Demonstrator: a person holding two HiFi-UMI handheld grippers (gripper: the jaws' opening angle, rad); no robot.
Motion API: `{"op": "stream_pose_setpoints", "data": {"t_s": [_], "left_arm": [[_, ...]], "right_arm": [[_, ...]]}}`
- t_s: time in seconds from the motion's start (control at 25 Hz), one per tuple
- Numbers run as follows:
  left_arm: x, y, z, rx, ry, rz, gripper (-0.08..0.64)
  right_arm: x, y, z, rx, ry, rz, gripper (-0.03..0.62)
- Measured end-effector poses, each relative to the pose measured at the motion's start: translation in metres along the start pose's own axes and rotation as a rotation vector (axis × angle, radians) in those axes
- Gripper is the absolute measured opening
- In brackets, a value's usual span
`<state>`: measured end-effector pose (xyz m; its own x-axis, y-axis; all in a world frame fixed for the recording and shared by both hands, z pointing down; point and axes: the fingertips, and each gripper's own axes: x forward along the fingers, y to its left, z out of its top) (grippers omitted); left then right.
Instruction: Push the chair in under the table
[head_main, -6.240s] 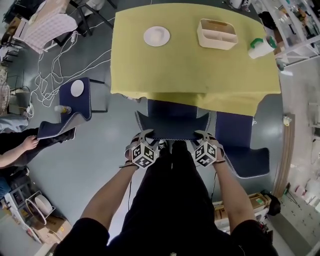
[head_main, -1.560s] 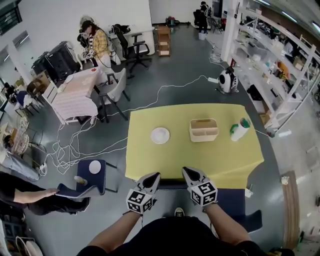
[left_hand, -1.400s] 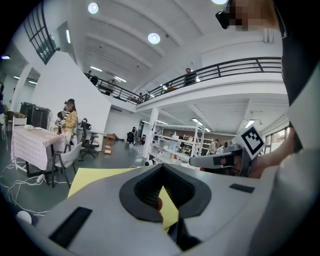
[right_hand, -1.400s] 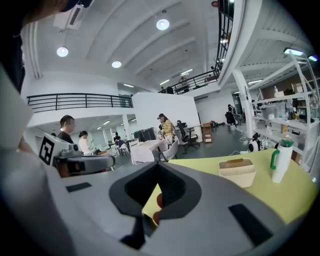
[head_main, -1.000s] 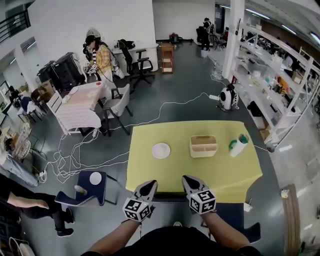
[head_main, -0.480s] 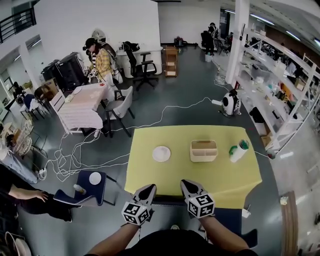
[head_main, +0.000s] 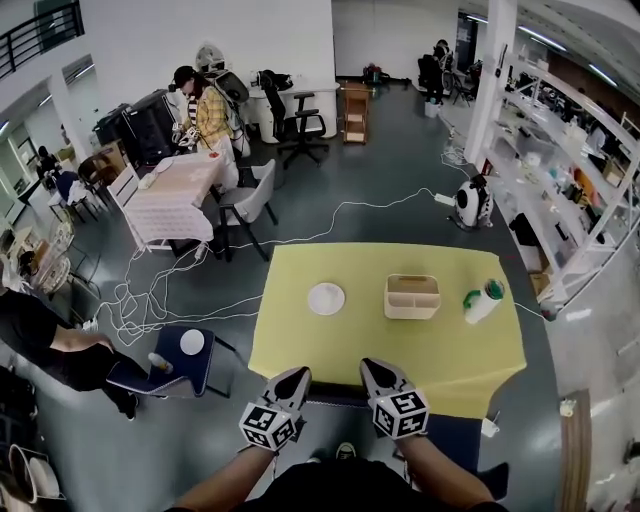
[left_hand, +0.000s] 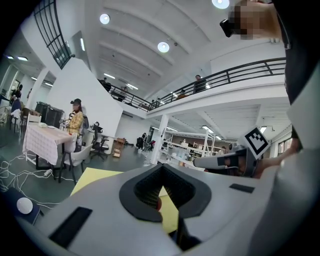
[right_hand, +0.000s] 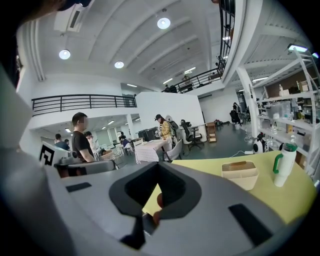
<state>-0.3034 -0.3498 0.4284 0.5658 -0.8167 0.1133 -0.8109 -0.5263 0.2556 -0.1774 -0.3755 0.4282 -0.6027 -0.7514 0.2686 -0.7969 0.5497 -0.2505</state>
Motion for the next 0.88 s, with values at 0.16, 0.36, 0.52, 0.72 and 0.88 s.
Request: {"op": "stream_pose_setpoints", "data": {"t_s": [0.16, 0.36, 0.52, 0.72, 0.88], "left_arm": [[0.0, -0.004, -0.002, -0.002, -0.002, 0.014, 0.008], [-0.003, -0.011, -0.006, -0.003, -0.001, 0.023, 0.008], [-0.006, -0.016, -0.007, -0.001, 0.002, 0.02, 0.008], [-0.019, -0.021, -0.006, -0.001, 0.001, 0.008, 0.008], [-0.034, -0.022, -0.007, 0.003, 0.006, -0.003, 0.008]], "right_arm": [[-0.003, -0.006, -0.003, 0.012, 0.005, 0.004, 0.014], [-0.009, -0.009, -0.006, 0.02, 0.006, 0.01, 0.014], [-0.015, -0.007, -0.006, 0.026, -0.002, 0.012, 0.014], [-0.023, 0.006, -0.013, 0.034, 0.005, 0.007, 0.014], [-0.026, 0.021, -0.013, 0.034, -0.004, 0.004, 0.014]]}}
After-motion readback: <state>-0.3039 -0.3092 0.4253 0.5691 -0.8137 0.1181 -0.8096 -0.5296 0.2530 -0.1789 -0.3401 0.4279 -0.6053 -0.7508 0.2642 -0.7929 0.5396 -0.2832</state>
